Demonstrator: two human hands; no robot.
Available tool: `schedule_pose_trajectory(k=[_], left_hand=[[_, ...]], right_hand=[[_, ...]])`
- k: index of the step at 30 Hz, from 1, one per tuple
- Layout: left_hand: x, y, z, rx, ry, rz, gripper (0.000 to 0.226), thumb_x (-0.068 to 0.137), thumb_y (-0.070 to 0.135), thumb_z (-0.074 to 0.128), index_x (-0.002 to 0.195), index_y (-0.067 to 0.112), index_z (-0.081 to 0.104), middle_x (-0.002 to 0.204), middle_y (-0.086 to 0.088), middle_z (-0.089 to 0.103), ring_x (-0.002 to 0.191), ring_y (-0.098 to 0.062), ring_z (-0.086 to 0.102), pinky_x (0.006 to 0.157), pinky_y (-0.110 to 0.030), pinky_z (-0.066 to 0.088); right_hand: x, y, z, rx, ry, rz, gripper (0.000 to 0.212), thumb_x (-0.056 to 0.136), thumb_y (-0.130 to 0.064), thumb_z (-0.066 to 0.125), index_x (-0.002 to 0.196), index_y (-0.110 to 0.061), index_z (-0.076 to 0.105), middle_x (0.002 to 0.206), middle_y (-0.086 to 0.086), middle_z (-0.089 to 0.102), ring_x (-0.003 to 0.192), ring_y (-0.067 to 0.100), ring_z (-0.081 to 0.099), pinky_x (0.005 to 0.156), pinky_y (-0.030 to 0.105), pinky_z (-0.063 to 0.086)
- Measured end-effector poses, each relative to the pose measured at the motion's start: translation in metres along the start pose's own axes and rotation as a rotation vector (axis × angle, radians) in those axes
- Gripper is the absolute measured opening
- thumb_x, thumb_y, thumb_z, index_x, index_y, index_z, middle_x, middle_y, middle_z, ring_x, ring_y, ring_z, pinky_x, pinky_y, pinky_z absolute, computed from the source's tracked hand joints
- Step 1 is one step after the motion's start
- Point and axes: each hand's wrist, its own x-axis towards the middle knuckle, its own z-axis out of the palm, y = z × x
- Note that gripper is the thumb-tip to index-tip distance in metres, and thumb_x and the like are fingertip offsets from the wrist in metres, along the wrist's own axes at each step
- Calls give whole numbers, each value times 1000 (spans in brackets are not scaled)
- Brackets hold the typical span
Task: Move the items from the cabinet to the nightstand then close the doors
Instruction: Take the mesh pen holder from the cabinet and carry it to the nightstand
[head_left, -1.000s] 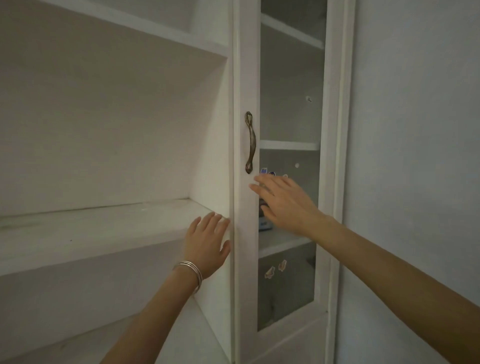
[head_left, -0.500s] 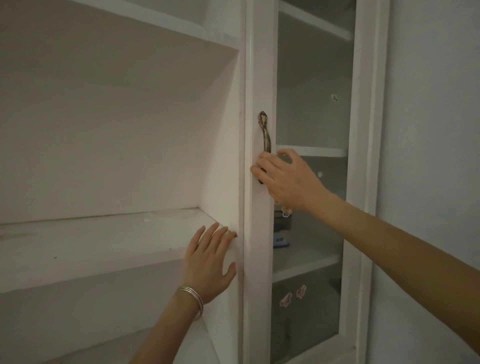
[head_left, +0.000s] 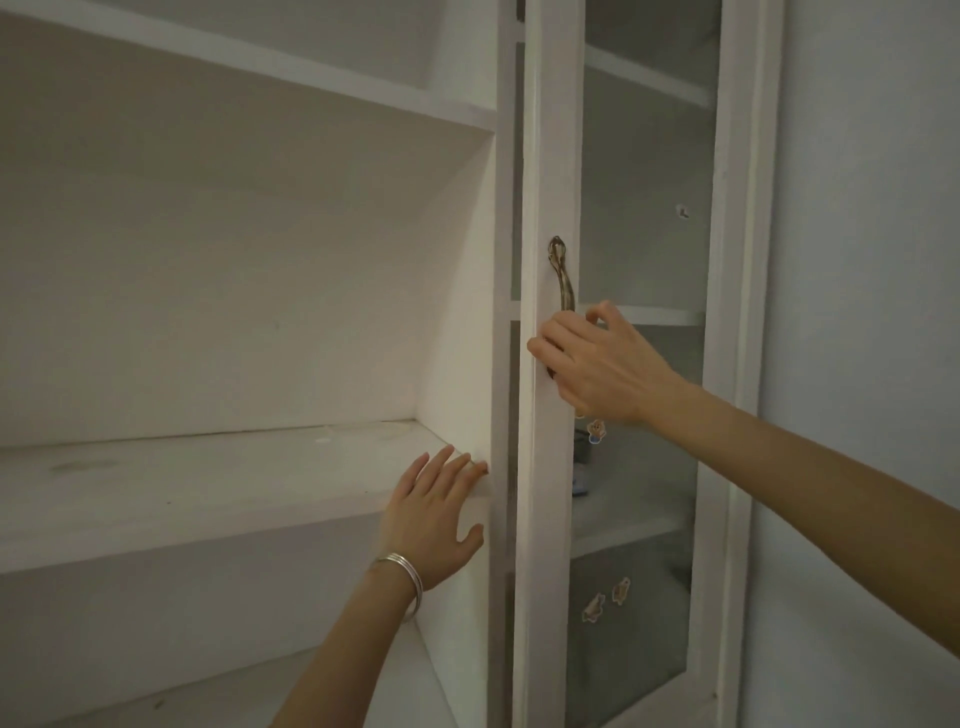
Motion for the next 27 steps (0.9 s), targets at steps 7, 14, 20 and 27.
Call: schedule_pose_trajectory(k=[7, 14, 20, 27], left_hand=[[-5, 11, -16, -14, 35, 10, 68, 74, 51, 38, 135, 22, 44, 140, -4, 46, 136, -27, 32, 109, -48, 23], [-10, 63, -47, -171, 149, 160, 63, 75, 44, 41, 135, 23, 41, 136, -2, 49, 135, -25, 31, 113, -44, 16], [-3, 106, -73, -198, 201, 211, 58, 75, 42, 39, 128, 21, 53, 130, -3, 55, 128, -25, 41, 108, -50, 28], [-22, 126, -78, -210, 195, 218, 57, 72, 37, 40, 125, 21, 53, 123, -3, 58, 122, -27, 48, 103, -51, 35]], right_hand=[[-64, 20, -52, 4, -26, 126, 44, 93, -36, 31, 130, -21, 48, 100, 12, 52, 92, 27, 47, 77, 42, 33], [-93, 22, -91, -79, -113, 159, 35, 90, -38, 44, 107, -11, 58, 135, 16, 42, 129, 30, 31, 102, 52, 28], [-112, 44, -115, -144, -250, 31, 42, 93, -35, 35, 111, -7, 60, 128, 15, 54, 137, 32, 26, 112, 50, 17], [-170, 69, -132, -120, -148, 95, 37, 93, -29, 42, 106, 0, 61, 122, 18, 57, 131, 33, 37, 110, 52, 21]])
